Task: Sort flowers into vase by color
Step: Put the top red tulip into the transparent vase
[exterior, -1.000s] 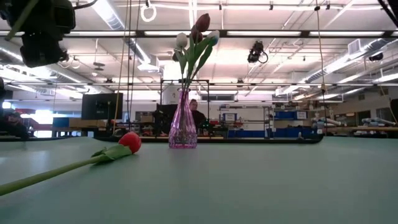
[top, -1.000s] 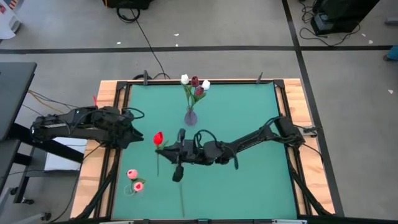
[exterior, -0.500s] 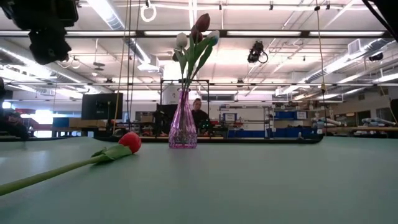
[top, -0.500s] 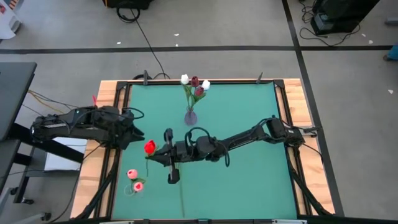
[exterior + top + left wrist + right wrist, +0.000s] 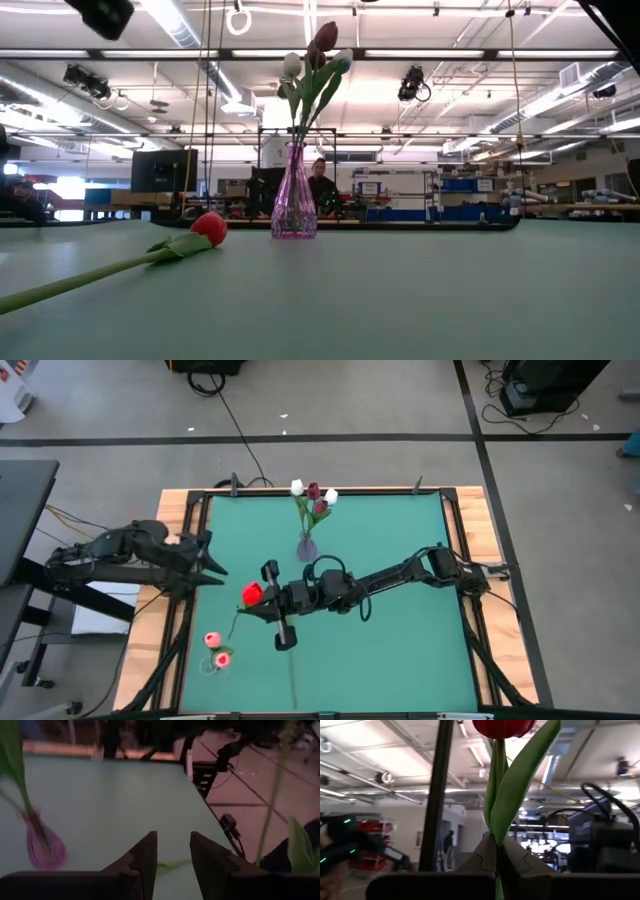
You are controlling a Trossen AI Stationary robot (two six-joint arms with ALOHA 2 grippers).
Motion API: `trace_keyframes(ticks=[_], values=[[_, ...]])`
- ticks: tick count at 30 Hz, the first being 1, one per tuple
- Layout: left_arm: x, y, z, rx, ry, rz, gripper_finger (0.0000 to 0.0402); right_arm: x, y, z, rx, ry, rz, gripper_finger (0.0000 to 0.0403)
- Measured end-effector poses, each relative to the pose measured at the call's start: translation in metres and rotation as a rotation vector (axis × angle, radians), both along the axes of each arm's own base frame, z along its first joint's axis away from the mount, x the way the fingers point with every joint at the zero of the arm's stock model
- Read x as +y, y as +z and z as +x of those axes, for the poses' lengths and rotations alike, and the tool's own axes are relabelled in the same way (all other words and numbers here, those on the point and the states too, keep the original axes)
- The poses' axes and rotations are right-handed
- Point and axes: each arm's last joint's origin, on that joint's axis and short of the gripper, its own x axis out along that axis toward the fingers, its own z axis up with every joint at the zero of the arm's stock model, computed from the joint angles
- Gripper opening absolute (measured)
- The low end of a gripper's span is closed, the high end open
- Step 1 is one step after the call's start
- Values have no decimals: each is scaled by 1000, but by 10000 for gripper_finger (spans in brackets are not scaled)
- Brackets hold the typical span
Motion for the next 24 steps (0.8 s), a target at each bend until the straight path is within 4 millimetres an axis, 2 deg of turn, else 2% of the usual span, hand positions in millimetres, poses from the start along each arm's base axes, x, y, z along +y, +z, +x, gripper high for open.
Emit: trace_keyframes(ticks=[5,11,24], values=[[-1,10,-9,-48,-83,122,116,-11,-3,4,35,40,-26,9],[-2,1,-20,117,-101,140,116,-18,-1,4,13,106,-28,9],[0,1,-20,127,-33,164,116,-22,2,1,-48,175,-92,9]])
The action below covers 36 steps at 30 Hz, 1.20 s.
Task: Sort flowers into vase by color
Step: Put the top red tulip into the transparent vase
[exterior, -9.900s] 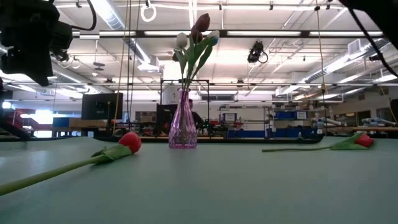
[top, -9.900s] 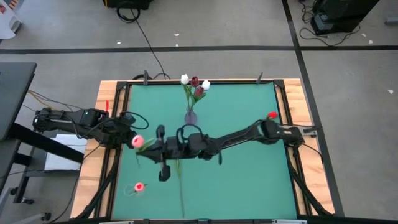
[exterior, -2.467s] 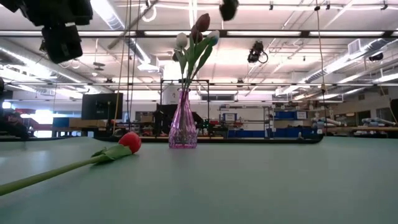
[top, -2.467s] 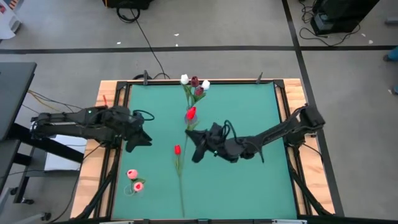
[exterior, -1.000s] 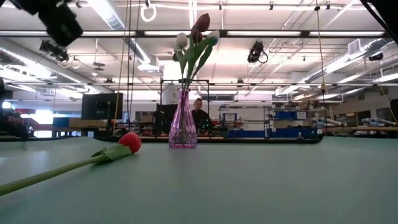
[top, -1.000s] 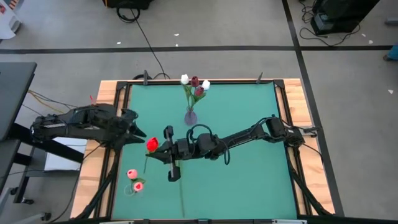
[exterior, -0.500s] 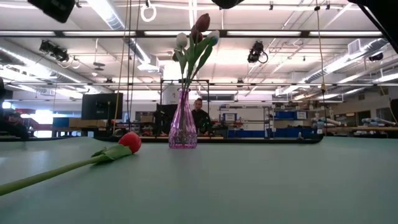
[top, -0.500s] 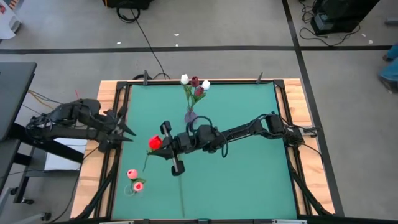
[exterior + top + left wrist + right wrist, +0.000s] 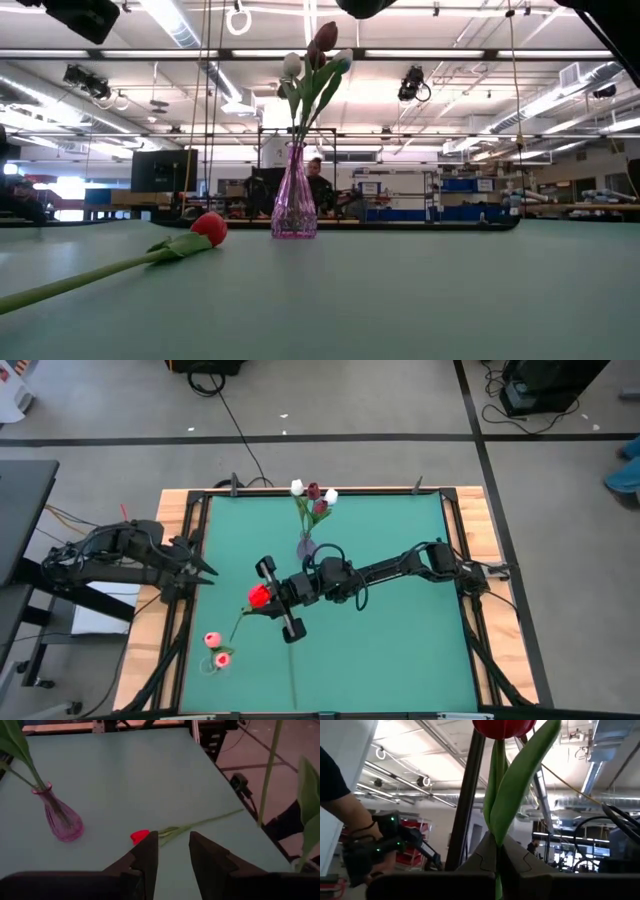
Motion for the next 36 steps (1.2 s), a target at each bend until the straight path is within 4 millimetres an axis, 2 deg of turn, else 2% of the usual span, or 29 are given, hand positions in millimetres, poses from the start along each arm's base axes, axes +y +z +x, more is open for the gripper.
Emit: trace_keyframes(ticks=[6,9,14,16,22,25,30,36], values=[[0,20,8,-185,64,-150,116,-9,2,1,-5,-152,94,9],[0,30,10,-275,75,-210,116,-21,2,3,-1,-242,133,9],[1,38,14,-336,85,-263,123,-36,2,5,13,-245,176,9],[1,38,23,-316,109,-289,133,-39,2,5,17,-240,184,9],[3,39,65,-290,117,-326,184,-44,-2,9,65,-259,183,9],[2,36,74,-267,91,-331,207,-46,-3,9,70,-272,190,9],[0,37,71,-264,29,-347,219,-48,-3,9,71,-297,205,9],[1,41,51,-320,51,-313,220,-52,-2,9,67,-309,210,9]])
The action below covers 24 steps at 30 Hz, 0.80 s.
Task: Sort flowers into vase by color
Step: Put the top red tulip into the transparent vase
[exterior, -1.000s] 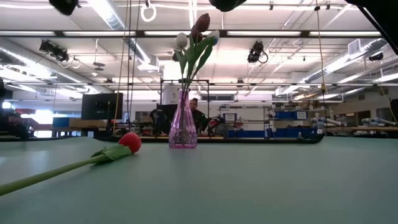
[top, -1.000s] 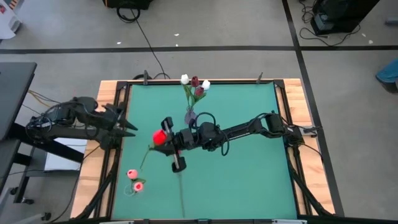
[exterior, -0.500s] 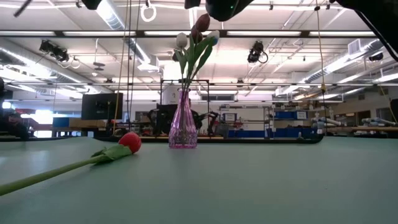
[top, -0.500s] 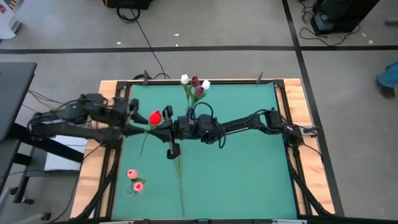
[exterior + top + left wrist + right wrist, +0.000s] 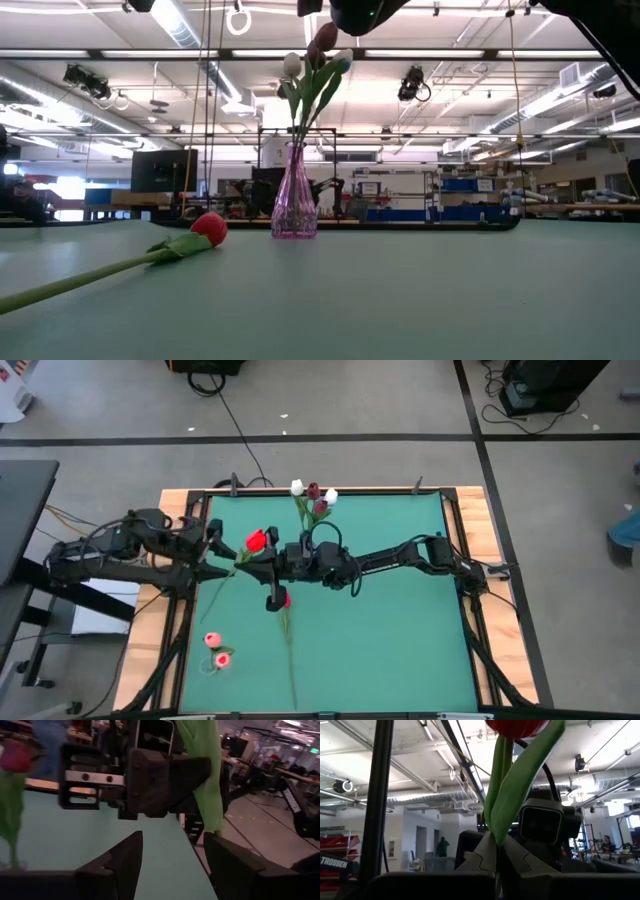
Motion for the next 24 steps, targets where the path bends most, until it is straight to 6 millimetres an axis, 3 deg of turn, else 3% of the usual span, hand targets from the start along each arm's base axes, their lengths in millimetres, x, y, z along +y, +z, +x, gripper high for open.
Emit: trace_keyframes(ticks=[11,24], values=[[1,3,-14,-15,41,-55,220,-4,-4,3,51,27,11,9],[0,-1,9,43,-49,-66,211,-8,-5,3,60,28,22,9]])
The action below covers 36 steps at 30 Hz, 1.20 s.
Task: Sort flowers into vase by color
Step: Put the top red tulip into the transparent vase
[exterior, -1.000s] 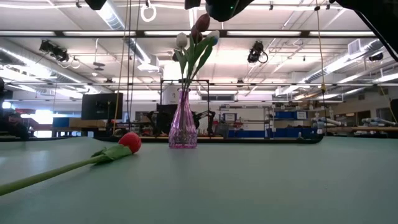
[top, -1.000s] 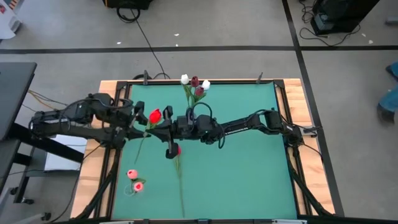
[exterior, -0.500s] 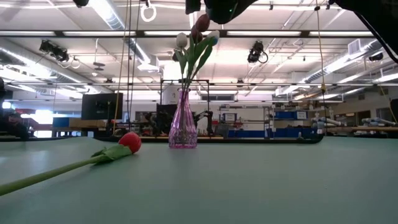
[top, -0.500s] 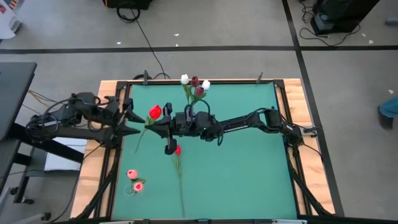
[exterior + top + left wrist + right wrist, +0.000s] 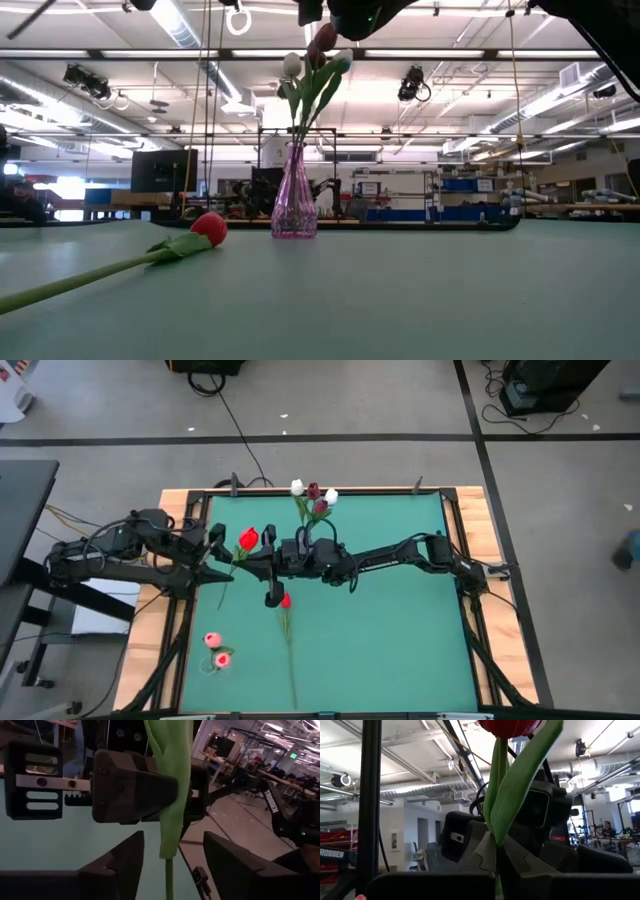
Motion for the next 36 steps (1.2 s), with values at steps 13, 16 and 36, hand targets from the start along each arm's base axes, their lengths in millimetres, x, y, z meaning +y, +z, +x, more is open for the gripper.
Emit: trace_keyframes(ticks=[13,16,36], values=[[0,-1,-1,-27,-7,107,14,-8,-4,3,69,69,83,49],[0,-1,-4,-57,-11,176,12,-12,-6,4,102,107,106,86],[6,7,-61,-197,318,291,6,-66,86,-99,741,342,-149,111]])
